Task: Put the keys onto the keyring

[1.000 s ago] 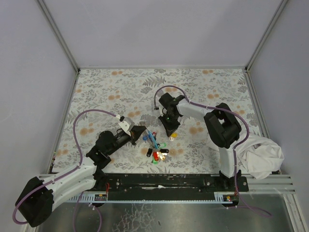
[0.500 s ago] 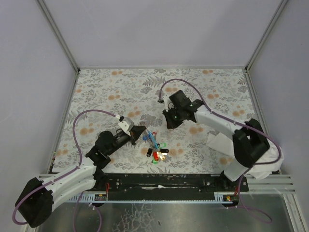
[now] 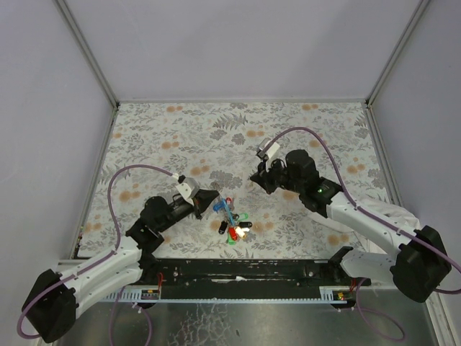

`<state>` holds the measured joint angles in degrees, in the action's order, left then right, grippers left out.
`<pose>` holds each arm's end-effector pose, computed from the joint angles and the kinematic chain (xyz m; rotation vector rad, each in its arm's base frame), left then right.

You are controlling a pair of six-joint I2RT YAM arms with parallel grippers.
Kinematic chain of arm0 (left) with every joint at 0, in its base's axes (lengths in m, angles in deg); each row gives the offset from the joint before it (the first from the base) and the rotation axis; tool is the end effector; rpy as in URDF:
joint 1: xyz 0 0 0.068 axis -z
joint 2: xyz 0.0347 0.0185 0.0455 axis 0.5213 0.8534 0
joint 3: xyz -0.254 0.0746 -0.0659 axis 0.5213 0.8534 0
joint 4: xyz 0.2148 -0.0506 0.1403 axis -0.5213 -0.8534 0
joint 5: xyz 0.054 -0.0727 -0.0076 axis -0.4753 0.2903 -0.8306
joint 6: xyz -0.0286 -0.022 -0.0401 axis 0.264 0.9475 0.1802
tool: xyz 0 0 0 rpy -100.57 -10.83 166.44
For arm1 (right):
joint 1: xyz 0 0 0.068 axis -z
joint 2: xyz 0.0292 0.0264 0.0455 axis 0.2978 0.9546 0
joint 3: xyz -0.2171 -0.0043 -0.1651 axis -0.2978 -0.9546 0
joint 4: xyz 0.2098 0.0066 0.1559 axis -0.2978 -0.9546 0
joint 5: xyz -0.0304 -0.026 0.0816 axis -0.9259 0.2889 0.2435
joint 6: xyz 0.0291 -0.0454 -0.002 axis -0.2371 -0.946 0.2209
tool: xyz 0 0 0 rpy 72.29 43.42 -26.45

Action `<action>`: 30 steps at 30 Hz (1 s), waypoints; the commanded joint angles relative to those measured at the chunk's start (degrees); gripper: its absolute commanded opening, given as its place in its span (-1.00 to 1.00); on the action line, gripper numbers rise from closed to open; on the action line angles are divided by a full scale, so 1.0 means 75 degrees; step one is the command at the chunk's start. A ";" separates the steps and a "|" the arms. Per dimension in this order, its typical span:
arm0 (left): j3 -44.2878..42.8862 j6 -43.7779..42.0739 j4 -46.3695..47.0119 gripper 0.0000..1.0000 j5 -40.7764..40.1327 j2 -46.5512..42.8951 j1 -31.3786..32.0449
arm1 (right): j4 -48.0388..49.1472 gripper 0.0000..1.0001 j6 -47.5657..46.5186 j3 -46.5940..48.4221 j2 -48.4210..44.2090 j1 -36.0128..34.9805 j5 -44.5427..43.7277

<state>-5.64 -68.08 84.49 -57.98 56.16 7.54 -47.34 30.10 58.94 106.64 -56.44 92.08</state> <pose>0.1296 -0.1151 0.2167 0.7027 1.4538 -0.7172 0.2050 0.1788 0.2808 -0.8308 1.7716 0.7070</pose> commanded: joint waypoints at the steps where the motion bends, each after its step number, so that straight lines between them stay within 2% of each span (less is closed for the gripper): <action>1: -0.0252 -0.0205 0.0221 -1.00 0.0441 -0.0185 0.0053 | 0.1050 -1.00 -0.0550 0.0040 -0.0240 -0.0070 0.0390; 4: -0.0300 -0.0310 0.0118 -1.00 0.0550 -0.0287 0.0106 | 0.1265 -1.00 -0.0344 -0.0021 -0.0373 -0.0070 0.0795; 11: -0.0430 -0.0742 -0.0034 -1.00 0.1318 -0.0520 0.0237 | 0.3445 -1.00 0.0015 -0.1154 -0.1004 -0.0058 0.2036; 18: -0.0612 -0.1337 -0.0024 -1.00 0.1919 -0.0216 0.0239 | 0.3559 -1.00 -0.0528 -0.1436 -0.1458 0.0009 0.2749; 25: -0.1032 -0.1847 -0.0191 -1.00 0.2377 0.0203 0.0232 | 0.3634 -1.00 -0.0905 -0.1375 -0.1463 0.0274 0.4573; 30: -0.1322 -0.2244 -0.0601 -1.00 0.2805 0.0455 0.0231 | 0.4771 -1.00 -0.0143 -0.1490 -0.0901 0.0971 0.5985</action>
<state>-11.73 -80.85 79.72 -41.00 59.09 9.05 -21.37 25.73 47.81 97.17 -52.88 126.00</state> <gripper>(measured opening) 0.008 0.011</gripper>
